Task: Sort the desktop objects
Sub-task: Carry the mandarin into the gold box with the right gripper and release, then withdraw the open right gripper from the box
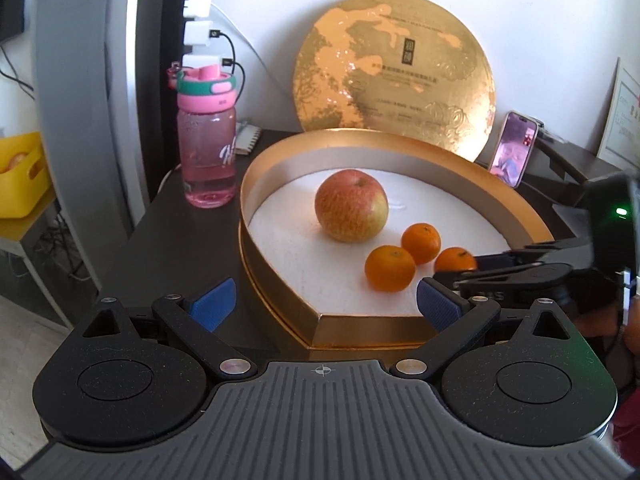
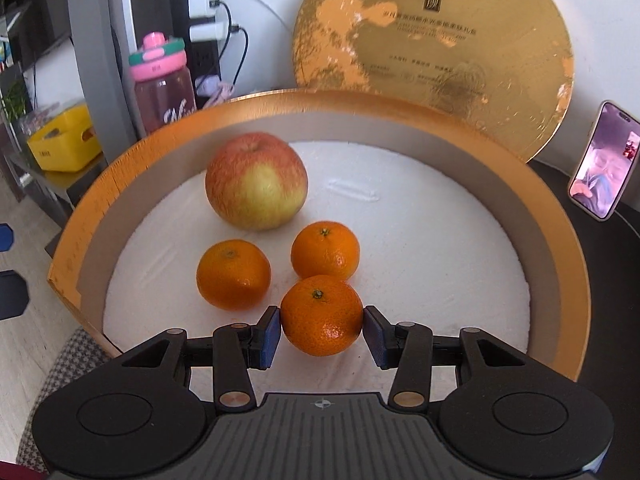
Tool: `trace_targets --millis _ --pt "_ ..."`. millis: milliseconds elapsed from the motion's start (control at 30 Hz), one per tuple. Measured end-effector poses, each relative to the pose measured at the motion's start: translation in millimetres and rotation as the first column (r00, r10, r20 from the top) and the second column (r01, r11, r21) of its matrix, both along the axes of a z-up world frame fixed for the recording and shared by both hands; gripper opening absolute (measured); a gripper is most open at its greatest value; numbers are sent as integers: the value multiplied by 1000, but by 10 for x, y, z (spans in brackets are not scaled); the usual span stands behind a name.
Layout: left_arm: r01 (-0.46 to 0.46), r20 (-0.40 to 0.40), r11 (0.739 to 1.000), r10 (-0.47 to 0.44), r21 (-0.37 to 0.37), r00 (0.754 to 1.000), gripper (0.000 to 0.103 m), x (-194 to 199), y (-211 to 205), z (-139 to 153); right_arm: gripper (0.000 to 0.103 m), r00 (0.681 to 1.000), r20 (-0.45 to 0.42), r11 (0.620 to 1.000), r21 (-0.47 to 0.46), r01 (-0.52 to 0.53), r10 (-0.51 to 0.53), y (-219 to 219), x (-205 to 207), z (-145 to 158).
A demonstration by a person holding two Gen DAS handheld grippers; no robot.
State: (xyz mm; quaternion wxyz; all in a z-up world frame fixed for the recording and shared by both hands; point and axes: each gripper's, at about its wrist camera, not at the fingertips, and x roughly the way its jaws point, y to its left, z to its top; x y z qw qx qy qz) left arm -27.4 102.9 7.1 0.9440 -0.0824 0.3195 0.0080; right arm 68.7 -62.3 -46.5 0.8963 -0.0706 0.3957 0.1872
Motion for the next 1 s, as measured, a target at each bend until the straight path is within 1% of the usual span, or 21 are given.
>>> trace_targets --millis 100,133,167,233,300,367,433,500,567,667,733,800,900,967,1000 --pt "8 -6 1000 -8 5 1000 100 -9 -41 3 46 1000 -6 1000 15 11 -11 -46 -5 -10" --pt "13 -9 1000 -13 9 1000 100 -8 -64 4 49 1000 0 999 32 11 -11 -81 -30 9" --pt "18 -12 1000 -18 14 1000 100 -2 -90 4 54 1000 10 999 52 14 -15 -124 -64 44" --pt "29 -18 999 -29 24 999 100 11 -150 3 61 998 50 994 100 33 -39 -243 -171 143" --pt "44 -18 999 -44 30 999 100 13 -220 10 62 992 110 986 162 50 -68 -397 -314 274" --pt "60 -19 998 -59 36 998 100 13 -292 18 67 978 172 969 238 73 -116 -599 -486 423" --pt "81 -20 996 -80 45 997 100 28 -374 17 71 958 229 952 287 103 -172 -794 -676 541" --pt "108 -27 992 -107 59 994 100 74 -477 6 73 935 276 944 298 138 -224 -948 -846 642" --pt "130 -28 989 -128 67 991 100 104 -588 34 78 917 302 940 294 172 -262 -1067 -987 718" --pt "163 -28 984 -161 78 987 100 144 -757 85 85 902 309 933 293 210 -300 -1205 -1144 751" --pt "181 -38 978 -178 108 983 100 159 -888 95 90 896 307 929 290 231 -319 -1280 -1219 743" --pt "213 -53 969 -208 126 977 100 169 -1008 51 92 899 292 928 280 247 -327 -1320 -1225 669" --pt "233 -82 964 -224 128 971 100 192 -1111 -5 92 897 257 917 276 289 -360 -1345 -1156 554" --pt "230 -76 965 -222 126 972 100 177 -1126 19 97 888 245 903 291 316 -390 -1385 -1153 548" --pt "225 -66 966 -218 125 974 100 159 -1120 35 98 884 245 898 301 321 -398 -1400 -1165 550"
